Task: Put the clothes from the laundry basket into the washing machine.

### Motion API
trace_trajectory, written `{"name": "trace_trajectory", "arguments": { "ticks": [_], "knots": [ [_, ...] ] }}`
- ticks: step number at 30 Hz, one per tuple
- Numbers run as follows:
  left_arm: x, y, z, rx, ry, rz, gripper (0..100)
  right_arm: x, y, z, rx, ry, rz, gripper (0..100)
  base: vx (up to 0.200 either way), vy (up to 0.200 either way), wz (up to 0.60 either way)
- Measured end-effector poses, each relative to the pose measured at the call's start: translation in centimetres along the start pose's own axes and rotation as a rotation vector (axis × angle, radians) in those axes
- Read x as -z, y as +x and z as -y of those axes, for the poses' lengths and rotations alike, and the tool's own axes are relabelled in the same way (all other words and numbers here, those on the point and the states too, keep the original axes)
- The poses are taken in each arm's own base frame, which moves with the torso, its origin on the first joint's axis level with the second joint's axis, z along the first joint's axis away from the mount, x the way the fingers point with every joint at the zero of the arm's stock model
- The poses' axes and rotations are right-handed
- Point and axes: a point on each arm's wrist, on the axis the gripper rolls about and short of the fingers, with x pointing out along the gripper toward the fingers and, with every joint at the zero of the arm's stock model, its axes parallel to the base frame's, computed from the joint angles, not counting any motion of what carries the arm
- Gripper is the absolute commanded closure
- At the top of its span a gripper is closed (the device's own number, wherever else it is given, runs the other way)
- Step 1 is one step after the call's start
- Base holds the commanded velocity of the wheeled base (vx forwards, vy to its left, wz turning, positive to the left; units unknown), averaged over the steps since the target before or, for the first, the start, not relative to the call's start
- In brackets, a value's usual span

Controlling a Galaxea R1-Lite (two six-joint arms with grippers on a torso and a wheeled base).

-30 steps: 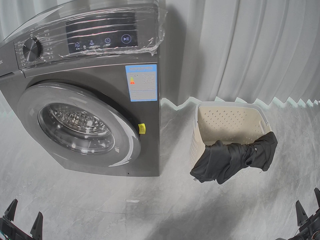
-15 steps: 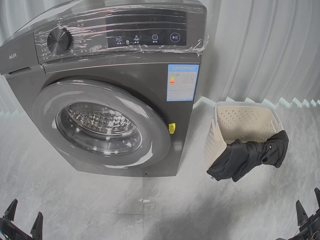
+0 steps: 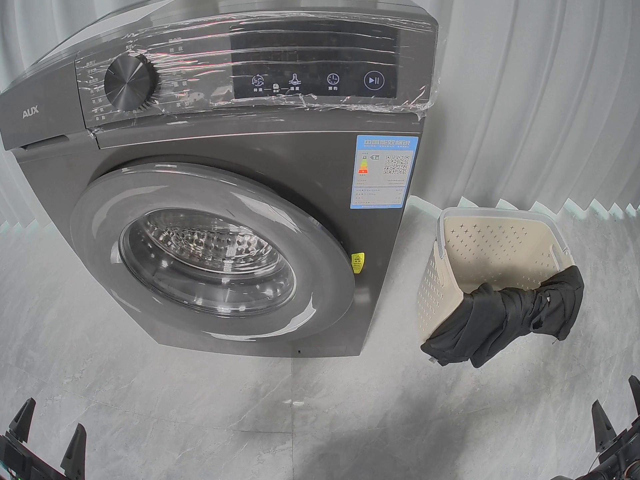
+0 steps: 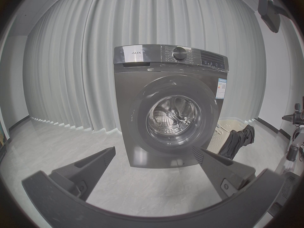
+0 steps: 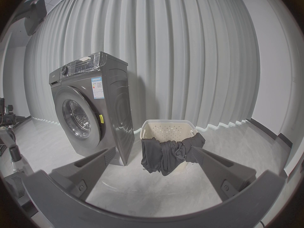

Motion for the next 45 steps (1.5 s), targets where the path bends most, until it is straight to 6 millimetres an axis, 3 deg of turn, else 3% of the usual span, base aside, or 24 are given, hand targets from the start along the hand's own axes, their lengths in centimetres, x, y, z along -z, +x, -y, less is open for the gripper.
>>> {"name": "trace_trajectory", "arguments": {
  "ticks": [15, 33, 45],
  "knots": [
    [0.0, 0.0, 0.0, -0.001, 0.0, 0.0, 0, 0.0, 0.0, 0.0, 0.001, 0.0, 0.0, 0, 0.0, 0.2, 0.0],
    [0.0, 0.0, 0.0, -0.001, 0.001, 0.0, 0, 0.0, 0.0, 0.0, 0.001, 0.0, 0.0, 0, 0.0, 0.0, 0.0],
    [0.0, 0.0, 0.0, 0.0, 0.0, 0.0, 0, 0.0, 0.0, 0.0, 0.001, 0.0, 0.0, 0, 0.0, 0.2, 0.0]
  ]
}}
